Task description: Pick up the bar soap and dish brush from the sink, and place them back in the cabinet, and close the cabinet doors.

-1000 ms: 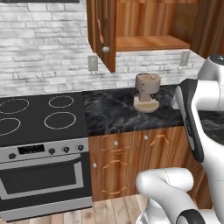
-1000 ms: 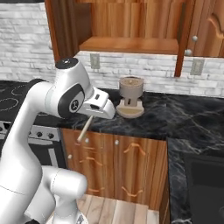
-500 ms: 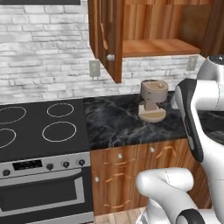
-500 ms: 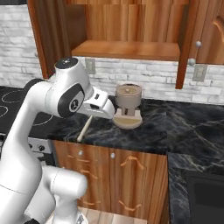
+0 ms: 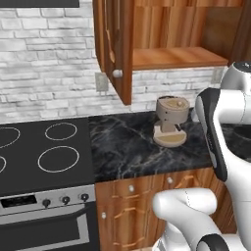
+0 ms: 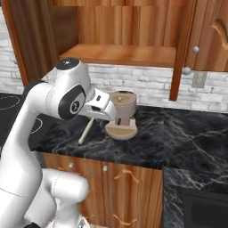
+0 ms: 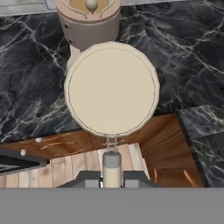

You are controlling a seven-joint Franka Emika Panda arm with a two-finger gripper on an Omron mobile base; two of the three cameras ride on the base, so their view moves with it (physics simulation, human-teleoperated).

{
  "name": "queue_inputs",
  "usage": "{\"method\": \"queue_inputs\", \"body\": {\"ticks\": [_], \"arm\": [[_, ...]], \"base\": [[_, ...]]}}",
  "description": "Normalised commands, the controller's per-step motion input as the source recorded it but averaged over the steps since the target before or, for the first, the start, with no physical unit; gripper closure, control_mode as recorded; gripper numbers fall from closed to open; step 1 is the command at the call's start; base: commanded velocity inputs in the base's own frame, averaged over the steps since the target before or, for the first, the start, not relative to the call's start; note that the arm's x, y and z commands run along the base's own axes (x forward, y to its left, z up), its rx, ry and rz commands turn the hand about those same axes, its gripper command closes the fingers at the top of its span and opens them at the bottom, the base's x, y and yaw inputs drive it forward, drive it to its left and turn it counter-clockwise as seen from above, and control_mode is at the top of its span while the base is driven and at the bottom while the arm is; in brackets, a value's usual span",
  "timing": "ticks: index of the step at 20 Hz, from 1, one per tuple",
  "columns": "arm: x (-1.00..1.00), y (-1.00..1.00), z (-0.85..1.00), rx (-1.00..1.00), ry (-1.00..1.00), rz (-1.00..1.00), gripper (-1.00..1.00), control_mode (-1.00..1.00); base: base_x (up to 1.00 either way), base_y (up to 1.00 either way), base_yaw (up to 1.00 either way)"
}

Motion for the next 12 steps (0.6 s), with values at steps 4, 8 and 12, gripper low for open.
{"method": "queue_inputs", "body": {"ticks": [4, 8, 12], "arm": [[0.0, 0.0, 0.0, 0.0, 0.0, 0.0, 1.0, 1.0], [0.0, 0.0, 0.0, 0.0, 0.0, 0.0, 1.0, 1.0], [0.0, 0.0, 0.0, 0.0, 0.0, 0.0, 1.0, 1.0]], "base": [[0.33, -0.37, 0.0], [0.31, -0.33, 0.0], [0.2, -0.16, 0.0]]}}
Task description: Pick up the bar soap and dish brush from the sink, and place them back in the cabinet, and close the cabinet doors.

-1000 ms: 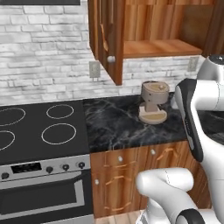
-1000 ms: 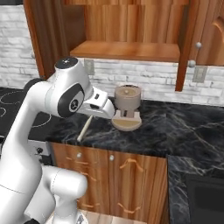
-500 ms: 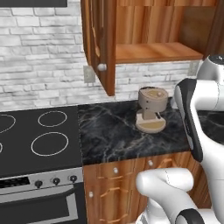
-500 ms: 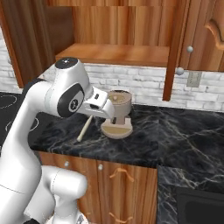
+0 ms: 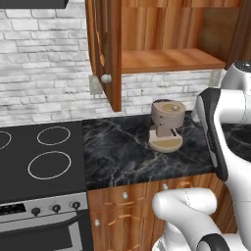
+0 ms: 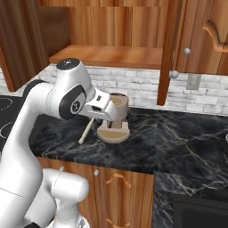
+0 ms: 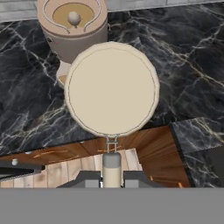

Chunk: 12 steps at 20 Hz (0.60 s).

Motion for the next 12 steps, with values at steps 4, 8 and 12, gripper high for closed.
{"method": "queue_inputs", "body": {"ticks": [4, 8, 12], "arm": [[0.0, 0.0, 0.0, 0.0, 0.0, 0.0, 1.0, 1.0], [0.0, 0.0, 0.0, 0.0, 0.0, 0.0, 1.0, 1.0], [0.0, 0.0, 0.0, 0.0, 0.0, 0.0, 1.0, 1.0]], "base": [[0.0, -0.01, 0.0], [0.01, 0.0, 0.01], [0.01, 0.0, 0.03]]}}
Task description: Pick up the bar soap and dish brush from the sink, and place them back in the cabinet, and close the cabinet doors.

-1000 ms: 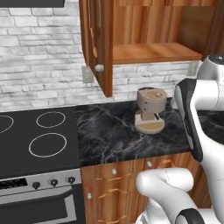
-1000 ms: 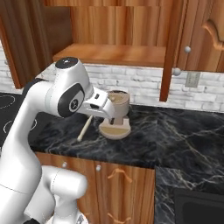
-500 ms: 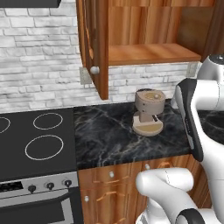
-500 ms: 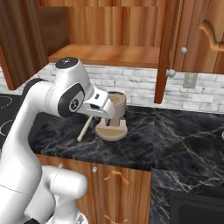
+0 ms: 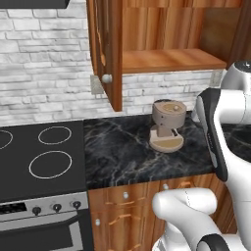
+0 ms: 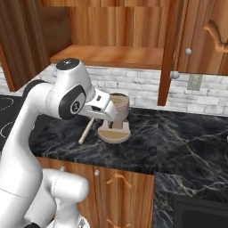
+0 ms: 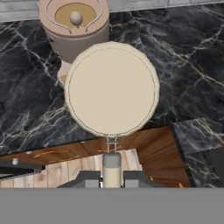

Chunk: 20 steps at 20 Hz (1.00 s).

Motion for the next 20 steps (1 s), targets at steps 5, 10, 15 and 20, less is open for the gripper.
{"method": "queue_inputs", "body": {"ticks": [5, 10, 15, 20], "arm": [[0.0, 0.0, 0.09, 0.0, -0.05, 0.03, 1.0, -1.0], [0.0, 0.0, 0.31, 0.0, -0.2, 0.03, 1.0, -1.0], [0.0, 0.0, 0.31, 0.0, -0.32, 0.03, 1.0, -1.0], [0.01, 0.0, 0.32, 0.0, -0.27, 0.02, 1.0, -1.0]], "base": [[0.0, 0.0, 0.02], [0.0, 0.0, 0.0], [0.0, 0.0, 0.0], [0.0, 0.0, 0.0]]}}
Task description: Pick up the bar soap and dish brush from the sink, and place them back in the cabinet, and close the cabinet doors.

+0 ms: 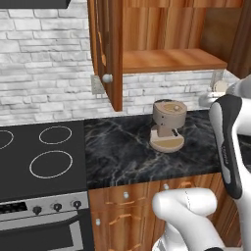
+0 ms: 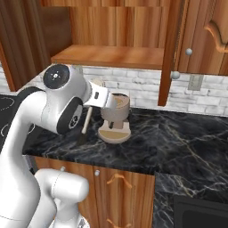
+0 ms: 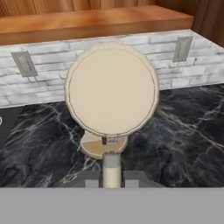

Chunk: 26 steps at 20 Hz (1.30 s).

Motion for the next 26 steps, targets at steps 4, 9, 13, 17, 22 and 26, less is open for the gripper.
{"method": "queue_inputs", "body": {"ticks": [4, 9, 13, 17, 22, 26], "arm": [[0.2, 0.02, 0.46, 0.0, -0.09, 0.0, 1.0, -1.0], [0.16, 0.03, 0.57, 0.0, 0.0, 0.0, 1.0, -1.0], [0.14, 0.02, 0.48, 0.0, 0.01, 0.0, 1.0, -1.0], [0.19, 0.02, 0.31, 0.0, 0.03, 0.0, 1.0, -1.0], [0.24, 0.0, 0.21, 0.0, 0.06, 0.0, 1.0, -1.0], [0.3, 0.0, 0.2, 0.0, 0.06, 0.0, 1.0, -1.0]], "base": [[0.0, 0.0, 0.0], [0.0, 0.0, 0.0], [0.0, 0.0, 0.0], [0.0, 0.0, 0.0], [0.0, 0.0, 0.0], [0.0, 0.0, 0.0]]}}
